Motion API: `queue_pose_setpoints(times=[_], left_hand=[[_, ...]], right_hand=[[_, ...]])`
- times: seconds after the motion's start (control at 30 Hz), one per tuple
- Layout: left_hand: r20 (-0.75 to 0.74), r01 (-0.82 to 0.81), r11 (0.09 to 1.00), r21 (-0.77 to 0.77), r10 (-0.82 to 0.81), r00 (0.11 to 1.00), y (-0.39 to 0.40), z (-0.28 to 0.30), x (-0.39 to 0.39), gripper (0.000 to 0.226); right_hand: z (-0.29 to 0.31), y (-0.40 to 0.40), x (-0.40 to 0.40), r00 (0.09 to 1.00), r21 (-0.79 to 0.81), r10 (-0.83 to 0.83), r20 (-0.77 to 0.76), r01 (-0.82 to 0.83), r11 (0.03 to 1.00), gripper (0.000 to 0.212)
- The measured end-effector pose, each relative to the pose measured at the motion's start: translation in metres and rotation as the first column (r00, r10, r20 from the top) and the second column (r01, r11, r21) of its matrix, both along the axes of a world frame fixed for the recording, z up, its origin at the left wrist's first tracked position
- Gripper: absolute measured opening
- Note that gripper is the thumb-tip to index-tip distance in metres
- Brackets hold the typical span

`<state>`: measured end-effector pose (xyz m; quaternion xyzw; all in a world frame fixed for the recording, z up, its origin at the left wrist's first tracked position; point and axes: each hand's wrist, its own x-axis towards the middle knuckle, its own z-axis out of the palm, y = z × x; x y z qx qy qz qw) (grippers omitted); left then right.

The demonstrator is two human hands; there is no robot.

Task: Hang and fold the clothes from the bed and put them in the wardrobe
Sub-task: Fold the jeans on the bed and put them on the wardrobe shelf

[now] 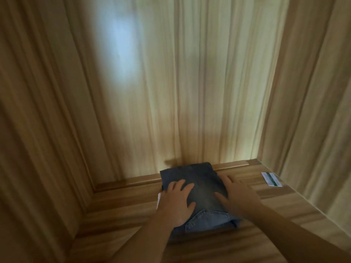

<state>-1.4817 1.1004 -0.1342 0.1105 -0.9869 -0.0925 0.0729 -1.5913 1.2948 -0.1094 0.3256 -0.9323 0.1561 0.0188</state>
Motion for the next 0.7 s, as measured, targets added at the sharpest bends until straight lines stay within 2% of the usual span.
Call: queue_pose_setpoints(times=[0.07, 0.13, 0.23, 0.33, 0.4, 0.5, 0.6, 0.7], left_hand=[[-0.006, 0.067, 0.996, -0.051, -0.067, 0.998, 0.011, 0.016, 0.006, 0.061], [-0.040, 0.120, 0.991, -0.052, -0.122, 0.992, 0.023, 0.034, 0.016, 0.059], [-0.074, 0.234, 0.971, -0.038, -0.237, 0.969, 0.042, 0.060, 0.044, 0.056], [-0.103, 0.326, 0.945, -0.034, -0.328, 0.939, 0.061, 0.082, 0.082, 0.054], [-0.132, 0.366, 0.930, -0.025, -0.366, 0.921, 0.070, 0.093, 0.107, 0.053], [-0.191, 0.413, 0.911, -0.018, -0.408, 0.893, 0.074, 0.102, 0.141, 0.053], [-0.204, 0.450, 0.893, -0.028, -0.446, 0.872, 0.076, 0.103, 0.173, 0.051], [-0.254, 0.476, 0.879, -0.005, -0.462, 0.850, 0.085, 0.105, 0.201, 0.048]], right_hand=[[0.018, 0.012, 0.016, 0.997, 0.027, -0.003, 0.071, 0.001, 1.000, 0.061], [0.036, 0.031, 0.039, 0.999, 0.080, -0.029, 0.029, 0.027, 0.996, 0.062], [0.057, 0.068, 0.086, 0.987, 0.074, -0.135, -0.085, 0.141, 0.987, 0.069], [0.072, 0.093, 0.140, 0.974, 0.039, -0.226, -0.022, 0.226, 0.973, 0.073], [0.081, 0.102, 0.176, 0.962, 0.016, -0.270, 0.026, 0.270, 0.963, 0.076], [0.092, 0.114, 0.226, 0.951, 0.017, -0.309, -0.005, 0.309, 0.951, 0.076], [0.101, 0.126, 0.274, 0.936, 0.085, -0.350, -0.020, 0.351, 0.933, 0.078], [0.112, 0.142, 0.316, 0.920, 0.065, -0.392, -0.023, 0.393, 0.917, 0.078]])
